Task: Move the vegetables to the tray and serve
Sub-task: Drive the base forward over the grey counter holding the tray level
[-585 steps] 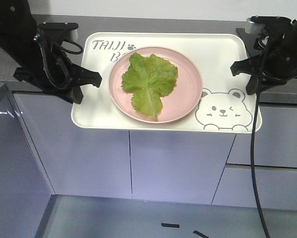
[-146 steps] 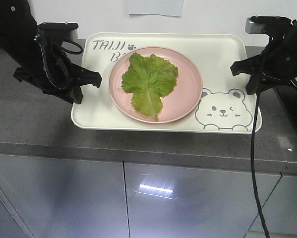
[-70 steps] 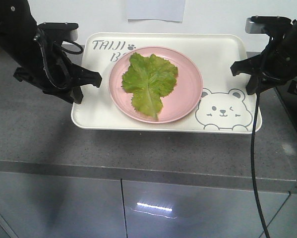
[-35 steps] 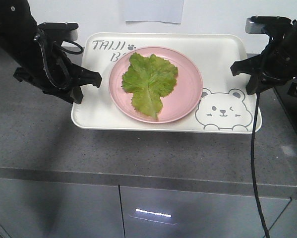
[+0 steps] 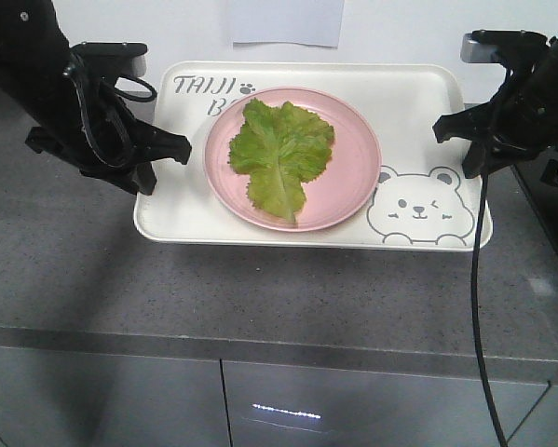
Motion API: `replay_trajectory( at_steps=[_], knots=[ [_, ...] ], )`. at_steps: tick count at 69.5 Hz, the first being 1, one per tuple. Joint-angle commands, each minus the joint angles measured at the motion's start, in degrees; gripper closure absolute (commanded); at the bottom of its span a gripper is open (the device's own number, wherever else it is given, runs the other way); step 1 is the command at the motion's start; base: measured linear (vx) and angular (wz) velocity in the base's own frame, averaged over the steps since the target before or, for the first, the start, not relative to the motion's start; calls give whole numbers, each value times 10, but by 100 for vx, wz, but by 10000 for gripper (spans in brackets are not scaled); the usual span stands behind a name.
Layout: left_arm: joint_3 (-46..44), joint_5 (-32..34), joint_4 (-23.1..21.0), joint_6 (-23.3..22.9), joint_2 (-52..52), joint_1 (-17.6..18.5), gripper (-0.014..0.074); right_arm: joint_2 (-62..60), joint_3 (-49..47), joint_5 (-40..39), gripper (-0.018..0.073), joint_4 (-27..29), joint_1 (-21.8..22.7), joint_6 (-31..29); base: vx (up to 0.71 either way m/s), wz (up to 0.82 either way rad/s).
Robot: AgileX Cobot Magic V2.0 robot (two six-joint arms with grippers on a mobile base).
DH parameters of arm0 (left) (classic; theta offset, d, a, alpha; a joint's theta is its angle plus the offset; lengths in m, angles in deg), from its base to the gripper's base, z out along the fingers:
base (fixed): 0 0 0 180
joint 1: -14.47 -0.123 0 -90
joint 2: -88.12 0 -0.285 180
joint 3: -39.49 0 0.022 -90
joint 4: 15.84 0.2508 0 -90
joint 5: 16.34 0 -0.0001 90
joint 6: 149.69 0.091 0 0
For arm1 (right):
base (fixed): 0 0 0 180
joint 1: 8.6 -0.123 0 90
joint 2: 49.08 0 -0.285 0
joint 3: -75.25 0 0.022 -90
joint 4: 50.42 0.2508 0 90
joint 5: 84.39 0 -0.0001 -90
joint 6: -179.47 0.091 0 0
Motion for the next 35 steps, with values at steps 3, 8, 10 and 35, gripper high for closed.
replay_trajectory(
  at_steps=[3,8,10,35],
  knots=[
    [-23,53,-90,14,31,16,602,-32,-16,17,565,79,-11,-23,3,-1],
    [-23,53,-90,14,31,16,602,-32,-16,17,565,79,-11,-23,3,-1],
    [-23,53,-90,14,31,16,602,-32,-16,17,565,79,-11,-23,3,-1],
    [-23,53,-90,14,31,16,602,-32,-16,17,565,79,-11,-23,3,-1]
  ],
)
